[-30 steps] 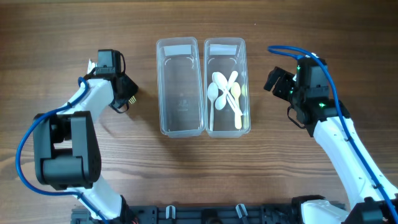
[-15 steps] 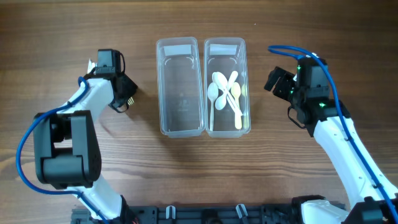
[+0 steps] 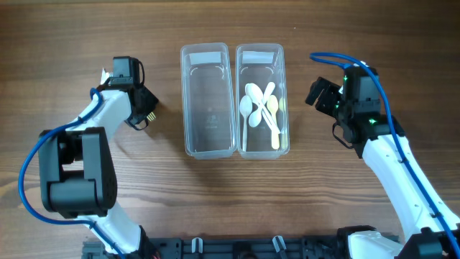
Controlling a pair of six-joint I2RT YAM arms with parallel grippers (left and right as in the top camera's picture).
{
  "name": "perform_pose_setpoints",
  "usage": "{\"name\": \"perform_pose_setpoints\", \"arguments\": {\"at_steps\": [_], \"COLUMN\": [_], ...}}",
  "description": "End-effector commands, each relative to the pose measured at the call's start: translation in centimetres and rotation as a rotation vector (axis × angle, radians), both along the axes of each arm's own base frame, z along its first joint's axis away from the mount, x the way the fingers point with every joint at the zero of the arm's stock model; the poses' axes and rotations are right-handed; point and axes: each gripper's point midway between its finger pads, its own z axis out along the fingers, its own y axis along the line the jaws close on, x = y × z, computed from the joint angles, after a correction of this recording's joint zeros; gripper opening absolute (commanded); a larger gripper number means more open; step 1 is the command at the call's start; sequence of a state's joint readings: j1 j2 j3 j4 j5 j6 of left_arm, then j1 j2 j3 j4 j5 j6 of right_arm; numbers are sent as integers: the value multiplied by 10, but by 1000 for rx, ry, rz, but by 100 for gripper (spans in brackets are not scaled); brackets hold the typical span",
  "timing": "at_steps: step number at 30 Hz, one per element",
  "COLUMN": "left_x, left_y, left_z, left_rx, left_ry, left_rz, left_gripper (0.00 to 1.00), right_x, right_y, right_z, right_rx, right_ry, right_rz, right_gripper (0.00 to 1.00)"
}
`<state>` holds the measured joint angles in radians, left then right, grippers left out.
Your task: Pack container
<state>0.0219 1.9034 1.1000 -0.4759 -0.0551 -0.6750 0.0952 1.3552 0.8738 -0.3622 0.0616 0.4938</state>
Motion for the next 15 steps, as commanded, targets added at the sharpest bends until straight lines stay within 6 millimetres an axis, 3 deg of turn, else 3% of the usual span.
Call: {"name": "perform_pose_setpoints", "arguments": {"at_steps": [1,10,15], "left_x": [-49,-17,-9], "left_y": [-5,-17,-20], "left_z": [-50,1,19], "left_rx": [-46,-111,-130], "left_ry": [192,31,-24], "left_rz": [13,-14,-23], "left_gripper": [15,20,19], "right_x": [1,1,1], "right_y": [-3,-3,-3], "right_z": [-1,-1,-1], "right_rx": [-12,-12,-12], "right_ry": [0,0,0], "right_rz": [-17,-17,-17], "right_gripper": [100,100,100]}}
